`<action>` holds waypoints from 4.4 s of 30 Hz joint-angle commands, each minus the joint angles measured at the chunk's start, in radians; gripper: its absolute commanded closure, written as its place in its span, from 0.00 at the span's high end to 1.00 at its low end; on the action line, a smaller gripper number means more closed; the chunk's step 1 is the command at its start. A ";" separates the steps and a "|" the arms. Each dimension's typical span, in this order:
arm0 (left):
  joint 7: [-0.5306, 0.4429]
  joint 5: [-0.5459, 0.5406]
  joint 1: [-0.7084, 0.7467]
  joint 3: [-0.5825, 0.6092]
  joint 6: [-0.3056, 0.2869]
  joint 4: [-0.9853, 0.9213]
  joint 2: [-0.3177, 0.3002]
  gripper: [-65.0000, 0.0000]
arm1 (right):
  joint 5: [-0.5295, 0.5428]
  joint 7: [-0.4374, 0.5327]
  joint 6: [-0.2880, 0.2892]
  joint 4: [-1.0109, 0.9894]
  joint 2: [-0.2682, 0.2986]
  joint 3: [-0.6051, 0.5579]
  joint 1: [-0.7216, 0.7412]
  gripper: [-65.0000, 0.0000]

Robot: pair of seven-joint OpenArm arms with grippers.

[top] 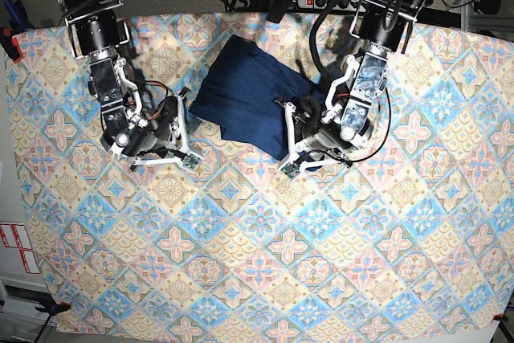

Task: Fold the T-shirt properly
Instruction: 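Grip both sides of the blue bundle with both grippers and square it, then release with the left gripper and grasp the bundle with the right gripper, then drag the folded bundle with the right gripper away from the left gripper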

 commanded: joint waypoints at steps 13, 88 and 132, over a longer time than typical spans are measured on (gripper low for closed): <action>0.053 -0.014 0.379 -0.192 0.002 0.439 -0.121 0.00 | 0.009 0.021 0.003 -0.021 -0.021 0.004 0.062 0.06; -0.243 -0.014 0.419 -0.594 0.003 0.376 0.023 0.00 | 0.274 0.070 0.003 -0.303 -0.292 -0.033 0.052 0.06; -0.243 -0.014 0.425 -0.597 0.003 0.416 0.023 0.00 | 0.026 0.191 0.003 -0.527 -0.004 0.284 0.292 0.06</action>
